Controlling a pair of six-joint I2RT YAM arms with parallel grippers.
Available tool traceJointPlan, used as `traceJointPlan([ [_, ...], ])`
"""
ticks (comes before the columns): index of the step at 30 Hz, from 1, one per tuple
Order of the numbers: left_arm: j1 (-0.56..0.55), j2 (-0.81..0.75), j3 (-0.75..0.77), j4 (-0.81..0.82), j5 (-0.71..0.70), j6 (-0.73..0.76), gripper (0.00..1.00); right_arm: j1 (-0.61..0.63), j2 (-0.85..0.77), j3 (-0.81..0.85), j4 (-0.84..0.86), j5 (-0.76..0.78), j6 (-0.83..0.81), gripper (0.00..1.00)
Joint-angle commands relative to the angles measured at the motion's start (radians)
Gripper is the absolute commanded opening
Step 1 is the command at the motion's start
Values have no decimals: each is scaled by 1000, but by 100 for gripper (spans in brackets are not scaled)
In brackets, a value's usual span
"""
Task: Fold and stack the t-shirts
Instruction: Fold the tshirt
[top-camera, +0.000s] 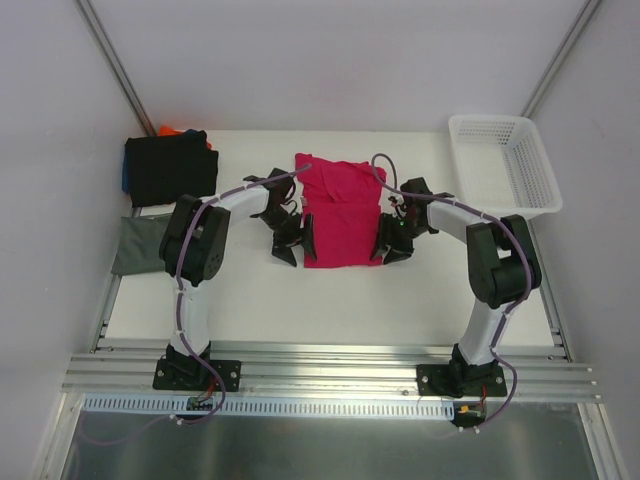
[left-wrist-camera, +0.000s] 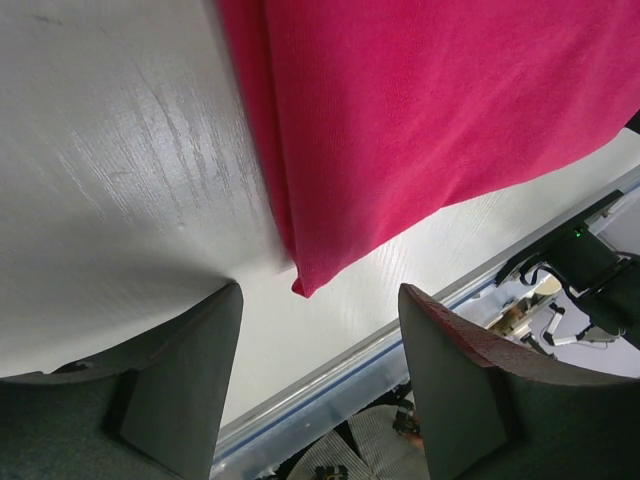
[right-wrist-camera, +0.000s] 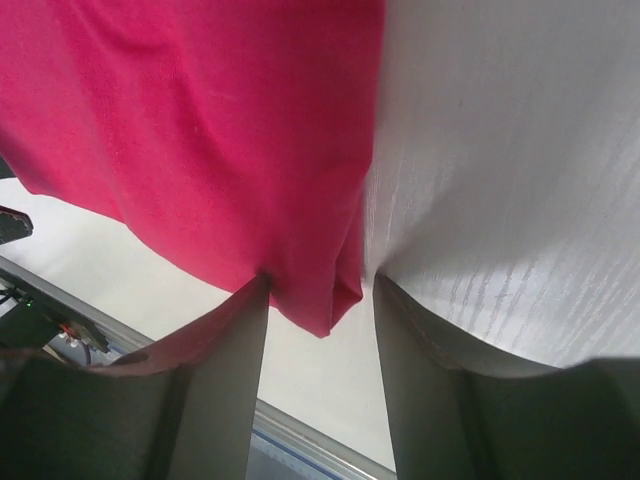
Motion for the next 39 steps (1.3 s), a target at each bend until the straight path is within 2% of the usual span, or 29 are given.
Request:
traceJointPlan([
  [1,-15,19,30,5,-2,-4,64,0,7,32,14,-40,10,49],
  [8,-32,40,38,8,8,-9,52,0,29,40,31,-73,23,38],
  [12,-43,51,44,10,19,-11,46,0,24,34,31,-77,24,37],
  [14,-47,54,44,11,21,-11,37,-5,17,19,33,-80,26,34],
  [16,-50,54,50,13,21,-11,34,-6,10,9,34,-85,30,32],
  [20,-56,51,59,14,19,-5,20,-11,3,3,30,-88,27,19],
  [21,-56,50,62,15,16,-3,11,-11,0,3,28,-86,26,17],
  [23,-58,45,64,13,14,-1,6,-12,-6,5,25,-85,24,11],
  [24,-58,37,62,13,13,2,0,-14,-6,6,25,-85,24,8],
  [25,-58,34,64,13,10,6,0,-14,-9,8,16,-86,24,2],
  [26,-58,22,64,11,8,9,0,-14,-14,9,14,-89,24,0],
  [39,-4,-162,113,-59,-32,132,0,-45,-151,121,-30,-148,23,1],
])
